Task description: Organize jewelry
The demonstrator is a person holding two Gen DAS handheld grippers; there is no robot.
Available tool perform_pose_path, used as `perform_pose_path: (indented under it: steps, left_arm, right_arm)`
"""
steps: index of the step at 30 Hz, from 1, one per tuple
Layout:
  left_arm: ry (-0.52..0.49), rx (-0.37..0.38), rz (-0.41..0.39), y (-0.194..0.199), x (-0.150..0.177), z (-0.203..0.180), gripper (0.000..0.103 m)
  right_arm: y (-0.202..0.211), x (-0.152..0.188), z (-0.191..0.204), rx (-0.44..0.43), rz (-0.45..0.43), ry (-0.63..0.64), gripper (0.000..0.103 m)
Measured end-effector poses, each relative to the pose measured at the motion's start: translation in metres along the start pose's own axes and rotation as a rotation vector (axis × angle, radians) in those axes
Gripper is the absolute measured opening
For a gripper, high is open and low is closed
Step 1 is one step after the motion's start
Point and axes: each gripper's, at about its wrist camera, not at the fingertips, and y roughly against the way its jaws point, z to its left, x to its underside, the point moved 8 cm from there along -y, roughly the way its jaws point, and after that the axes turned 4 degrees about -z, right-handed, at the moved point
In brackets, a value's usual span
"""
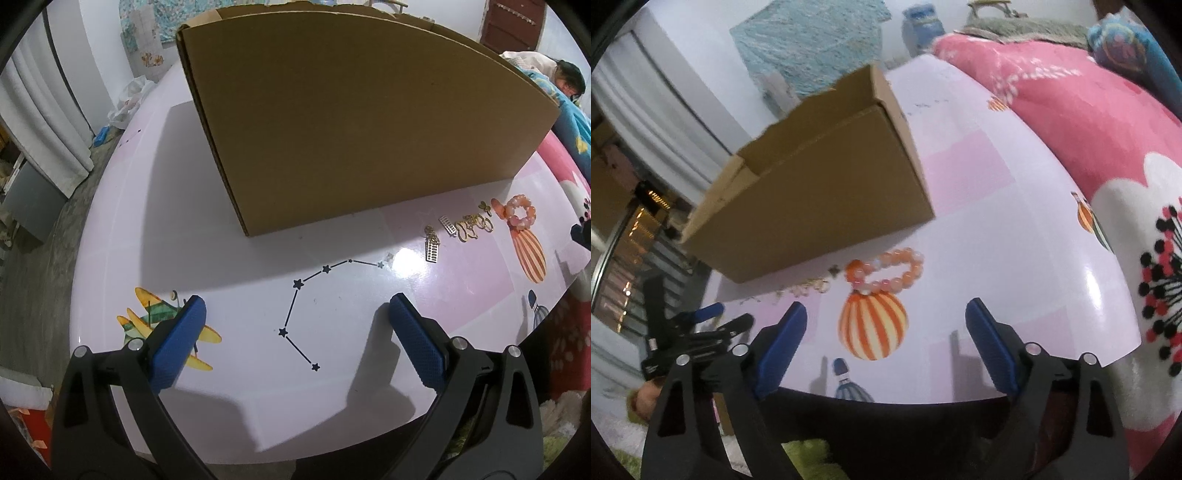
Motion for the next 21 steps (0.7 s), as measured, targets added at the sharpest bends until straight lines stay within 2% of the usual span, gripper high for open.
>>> perform_pose_path:
  steps: [5, 8, 10, 14, 16, 21]
  left_arm:
    - [-0.016, -0.001, -0.044, 0.003, 0.000, -0.002, 0.095]
    - [-0.023, 0.052, -0.101, 0.013, -0.002, -0.011, 0.093]
    - [-0.040, 0.093, -0.140, 0.021, -0.005, -0.020, 0.081]
    - [-0.089, 0.156, -0.184, 0.029, -0.012, -0.040, 0.065]
    - [-0.127, 0.173, -0.192, 0.030, -0.012, -0.049, 0.055]
    - [-0.205, 0.193, -0.186, 0.026, -0.014, -0.068, 0.041]
  right_arm:
    - [0.003, 0.007, 0.020, -0.023, -0.003, 0.085, 0.080]
    - [-0.003, 0.012, 0.032, -0.022, 0.019, 0.133, 0.073]
    - [-0.008, 0.013, 0.038, -0.034, 0.033, 0.151, 0.068]
    - [-0.020, 0.015, 0.049, -0.053, 0.054, 0.175, 0.059]
    - [-0.025, 0.015, 0.053, -0.066, 0.063, 0.179, 0.055]
    - [-0.035, 0.017, 0.059, -0.068, 0.078, 0.194, 0.047]
